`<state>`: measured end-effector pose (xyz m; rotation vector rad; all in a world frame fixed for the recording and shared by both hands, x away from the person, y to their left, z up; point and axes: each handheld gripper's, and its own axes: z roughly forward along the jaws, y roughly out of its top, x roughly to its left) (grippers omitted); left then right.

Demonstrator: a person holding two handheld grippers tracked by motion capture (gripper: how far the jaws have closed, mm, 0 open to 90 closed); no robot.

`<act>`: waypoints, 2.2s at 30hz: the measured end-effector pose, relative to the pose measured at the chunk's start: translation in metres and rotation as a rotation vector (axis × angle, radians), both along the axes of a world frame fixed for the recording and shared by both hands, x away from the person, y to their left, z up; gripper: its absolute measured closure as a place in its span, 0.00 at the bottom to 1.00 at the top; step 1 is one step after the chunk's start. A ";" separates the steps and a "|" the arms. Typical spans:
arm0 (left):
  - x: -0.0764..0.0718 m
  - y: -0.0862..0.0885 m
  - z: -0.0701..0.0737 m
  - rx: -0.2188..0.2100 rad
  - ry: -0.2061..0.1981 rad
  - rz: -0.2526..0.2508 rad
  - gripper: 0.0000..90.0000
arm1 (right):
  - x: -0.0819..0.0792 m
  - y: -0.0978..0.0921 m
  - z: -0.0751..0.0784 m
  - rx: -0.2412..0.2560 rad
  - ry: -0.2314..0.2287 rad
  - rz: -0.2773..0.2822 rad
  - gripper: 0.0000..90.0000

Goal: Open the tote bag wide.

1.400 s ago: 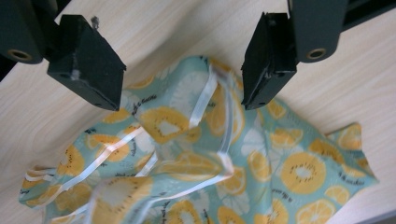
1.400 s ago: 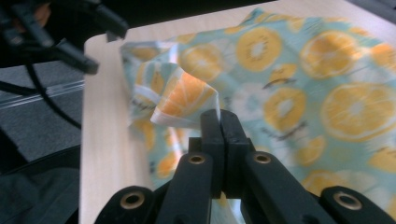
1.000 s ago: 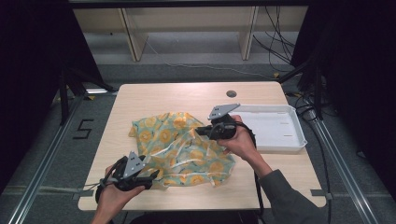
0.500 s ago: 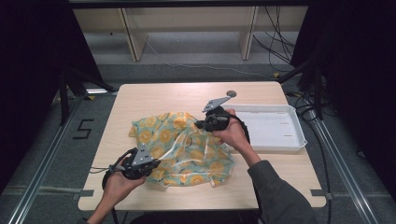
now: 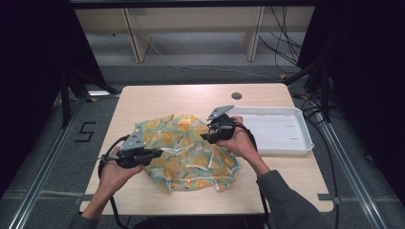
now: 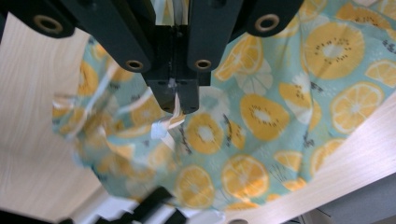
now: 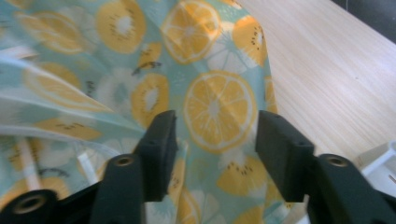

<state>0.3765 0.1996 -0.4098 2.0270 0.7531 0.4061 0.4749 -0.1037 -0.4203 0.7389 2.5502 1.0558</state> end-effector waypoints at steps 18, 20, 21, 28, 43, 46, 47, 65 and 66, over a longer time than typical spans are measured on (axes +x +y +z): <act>0.038 0.012 0.034 -0.096 0.020 0.065 0.99 | -0.089 -0.033 -0.034 -0.069 0.016 0.126 0.48; 0.040 0.014 0.035 -0.088 0.025 0.076 0.99 | -0.093 -0.030 -0.040 -0.085 0.009 0.124 0.46; 0.040 0.014 0.035 -0.088 0.027 0.078 0.99 | -0.094 -0.028 -0.042 -0.100 0.006 0.121 0.46; 0.042 0.018 0.033 -0.088 0.040 0.080 0.99 | -0.088 -0.018 -0.059 -0.212 -0.045 0.126 0.88; 0.044 0.052 0.003 -0.011 0.086 0.160 0.85 | -0.024 -0.019 0.031 0.038 -0.067 0.139 1.00; 0.042 0.060 -0.002 0.034 0.081 0.192 0.73 | -0.013 -0.016 0.042 0.045 -0.074 0.128 1.00; 0.040 0.060 -0.002 0.042 0.082 0.197 0.66 | -0.007 -0.014 0.046 0.050 -0.071 0.118 1.00; 0.033 -0.010 -0.017 0.408 -0.088 0.185 0.29 | 0.019 -0.005 0.056 0.053 -0.068 0.084 1.00; 0.038 -0.014 -0.021 0.428 -0.090 0.183 0.31 | 0.019 -0.005 0.056 0.057 -0.061 0.081 1.00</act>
